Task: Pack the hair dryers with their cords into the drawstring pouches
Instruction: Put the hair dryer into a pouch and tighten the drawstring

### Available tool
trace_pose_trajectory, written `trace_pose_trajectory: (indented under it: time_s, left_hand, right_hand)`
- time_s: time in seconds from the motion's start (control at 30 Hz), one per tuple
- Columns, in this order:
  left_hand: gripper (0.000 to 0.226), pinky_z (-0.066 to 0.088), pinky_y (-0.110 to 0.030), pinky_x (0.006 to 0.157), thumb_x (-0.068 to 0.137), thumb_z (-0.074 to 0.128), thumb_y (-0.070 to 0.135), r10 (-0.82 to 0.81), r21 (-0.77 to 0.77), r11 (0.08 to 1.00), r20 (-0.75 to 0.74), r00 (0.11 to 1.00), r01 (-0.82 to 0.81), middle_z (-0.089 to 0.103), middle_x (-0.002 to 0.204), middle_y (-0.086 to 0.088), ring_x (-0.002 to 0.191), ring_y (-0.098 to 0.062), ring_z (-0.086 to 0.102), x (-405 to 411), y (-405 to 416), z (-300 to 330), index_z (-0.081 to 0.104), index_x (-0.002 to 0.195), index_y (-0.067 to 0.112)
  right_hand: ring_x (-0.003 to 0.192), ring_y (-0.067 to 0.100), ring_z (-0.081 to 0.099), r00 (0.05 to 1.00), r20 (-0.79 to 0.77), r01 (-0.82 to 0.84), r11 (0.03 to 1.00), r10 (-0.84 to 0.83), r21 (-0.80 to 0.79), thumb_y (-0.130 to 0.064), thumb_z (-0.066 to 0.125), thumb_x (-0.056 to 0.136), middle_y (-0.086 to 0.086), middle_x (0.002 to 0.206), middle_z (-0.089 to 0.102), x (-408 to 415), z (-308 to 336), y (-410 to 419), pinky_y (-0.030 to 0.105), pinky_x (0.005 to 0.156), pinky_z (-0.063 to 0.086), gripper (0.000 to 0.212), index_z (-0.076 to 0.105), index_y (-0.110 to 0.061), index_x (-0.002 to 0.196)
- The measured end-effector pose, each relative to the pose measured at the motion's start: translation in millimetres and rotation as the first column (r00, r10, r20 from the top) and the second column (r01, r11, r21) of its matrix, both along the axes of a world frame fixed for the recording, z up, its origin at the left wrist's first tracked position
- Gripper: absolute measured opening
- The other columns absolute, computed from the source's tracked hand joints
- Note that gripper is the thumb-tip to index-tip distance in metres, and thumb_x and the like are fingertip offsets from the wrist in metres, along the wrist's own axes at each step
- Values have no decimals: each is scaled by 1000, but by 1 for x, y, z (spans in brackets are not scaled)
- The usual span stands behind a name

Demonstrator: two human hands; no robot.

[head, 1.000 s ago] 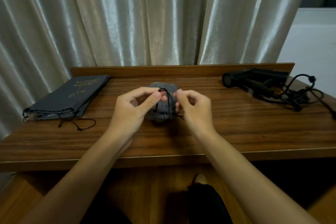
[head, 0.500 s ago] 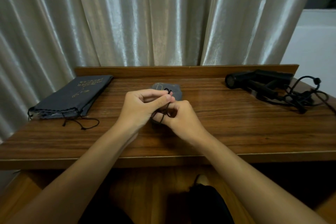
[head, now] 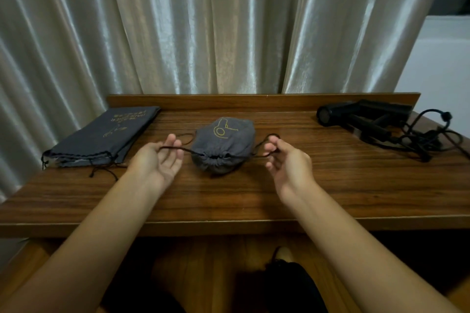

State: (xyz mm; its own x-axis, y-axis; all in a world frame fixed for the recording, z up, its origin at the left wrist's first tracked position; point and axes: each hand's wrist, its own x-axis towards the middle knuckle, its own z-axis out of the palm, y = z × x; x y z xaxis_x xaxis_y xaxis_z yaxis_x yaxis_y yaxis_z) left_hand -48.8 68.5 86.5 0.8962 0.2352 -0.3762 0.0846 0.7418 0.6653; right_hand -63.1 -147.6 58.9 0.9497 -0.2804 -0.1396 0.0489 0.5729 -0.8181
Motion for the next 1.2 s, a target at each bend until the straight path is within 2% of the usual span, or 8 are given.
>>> trace_pose_trajectory:
  time_s: [0.1,0.23,0.37,0.5,0.67,0.8,0.97,1.2]
  left_hand:
    - [16,55,-28,63,100,43,10,-37,-125,992,-30,999,33,74,68,-3,73,-15,72,-9,-2,1,57,94,6]
    - [8,58,-25,63,91,64,15,-153,289,954,223,963,84,76,84,-5,74,-14,73,-16,-17,0,68,90,9]
    - [15,58,-24,76,83,73,26,-374,663,747,356,856,51,75,91,-8,78,-9,67,-26,-28,6,78,88,13]
    - [14,53,-26,56,81,76,24,-405,772,629,425,810,-91,68,82,-24,64,-19,60,-27,-33,13,78,84,10]
    - [15,48,-25,46,82,76,19,-375,764,633,443,815,-124,66,77,-26,54,-18,56,-17,-27,12,76,82,4]
    - [11,54,-19,65,84,73,17,-438,823,554,414,798,-124,76,87,-1,77,-7,69,-11,-21,1,76,87,8]
    - [19,53,-15,72,85,68,1,-599,909,405,344,723,-98,76,88,3,80,-8,70,-11,-11,-19,73,102,6]
    - [9,45,-14,62,85,72,12,-377,907,209,420,826,-365,69,84,0,72,-12,59,-19,-12,-28,75,87,20]
  right_hand:
    - [58,9,59,995,-40,91,993,-88,75,-10,52,98,1,66,73,-3,11,-4,19,54,41,14,66,-8,98]
    - [60,9,61,982,179,124,931,-65,-342,-9,59,96,3,70,73,-6,15,16,19,62,50,17,72,-12,86]
    - [64,3,59,915,337,134,621,221,-773,-11,63,93,-5,68,69,-1,18,40,25,66,48,22,73,-17,75]
    - [69,13,65,870,231,27,427,435,-904,-3,57,92,-3,66,66,4,18,54,31,70,51,27,69,-16,72]
    - [92,25,69,832,169,-126,477,529,-870,-9,61,88,7,89,75,-1,7,51,48,91,53,17,74,-20,86]
    - [75,16,67,819,246,-30,468,518,-883,-14,64,94,5,83,75,-2,1,46,35,74,54,14,75,-11,85]
    - [56,2,50,838,177,-226,623,516,-749,-5,51,101,3,70,65,3,4,39,14,54,39,24,71,0,89]
    - [60,9,54,879,39,-363,722,475,-589,-14,51,102,11,79,70,5,6,34,15,50,43,29,72,6,97]
